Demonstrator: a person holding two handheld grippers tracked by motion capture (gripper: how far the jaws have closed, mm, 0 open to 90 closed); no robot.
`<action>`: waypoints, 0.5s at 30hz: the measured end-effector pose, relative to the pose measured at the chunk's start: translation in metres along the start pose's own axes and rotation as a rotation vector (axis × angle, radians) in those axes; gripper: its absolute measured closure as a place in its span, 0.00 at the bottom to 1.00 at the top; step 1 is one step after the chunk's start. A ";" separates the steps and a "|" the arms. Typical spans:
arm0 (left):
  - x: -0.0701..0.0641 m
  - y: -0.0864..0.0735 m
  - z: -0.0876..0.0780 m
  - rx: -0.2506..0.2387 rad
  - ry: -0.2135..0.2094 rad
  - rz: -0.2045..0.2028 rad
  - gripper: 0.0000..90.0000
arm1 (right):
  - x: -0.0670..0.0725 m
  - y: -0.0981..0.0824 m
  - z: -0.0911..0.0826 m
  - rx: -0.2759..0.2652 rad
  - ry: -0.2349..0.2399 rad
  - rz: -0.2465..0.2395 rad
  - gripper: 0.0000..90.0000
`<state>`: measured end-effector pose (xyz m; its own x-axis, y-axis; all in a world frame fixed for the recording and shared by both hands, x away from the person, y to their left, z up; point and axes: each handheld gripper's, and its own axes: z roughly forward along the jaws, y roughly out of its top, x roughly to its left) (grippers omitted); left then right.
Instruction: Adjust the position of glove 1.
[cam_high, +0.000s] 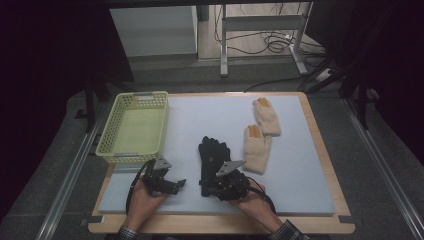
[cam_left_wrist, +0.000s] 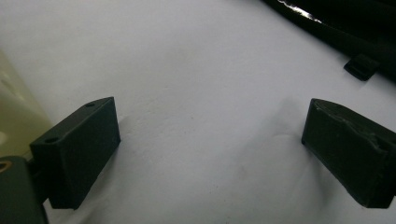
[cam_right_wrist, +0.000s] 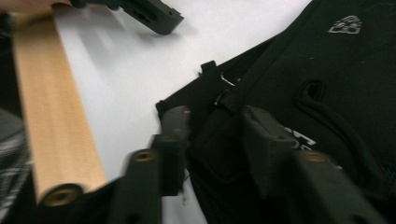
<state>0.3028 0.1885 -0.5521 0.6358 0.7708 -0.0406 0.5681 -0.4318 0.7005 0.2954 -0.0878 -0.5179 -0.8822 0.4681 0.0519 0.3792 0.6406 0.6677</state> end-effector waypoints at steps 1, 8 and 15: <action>0.000 0.000 0.000 0.000 0.000 0.000 0.05 | 0.002 0.000 0.000 0.007 -0.041 -0.025 0.88; 0.000 0.000 0.000 0.000 -0.001 -0.001 0.05 | 0.003 0.009 -0.010 0.000 -0.026 -0.001 0.94; 0.000 0.000 0.000 0.002 -0.002 0.001 0.05 | 0.007 0.032 -0.019 -0.059 0.026 0.006 0.93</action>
<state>0.3028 0.1888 -0.5520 0.6371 0.7697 -0.0414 0.5689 -0.4334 0.6989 0.2959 -0.0759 -0.4823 -0.8872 0.4553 0.0747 0.3680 0.6008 0.7097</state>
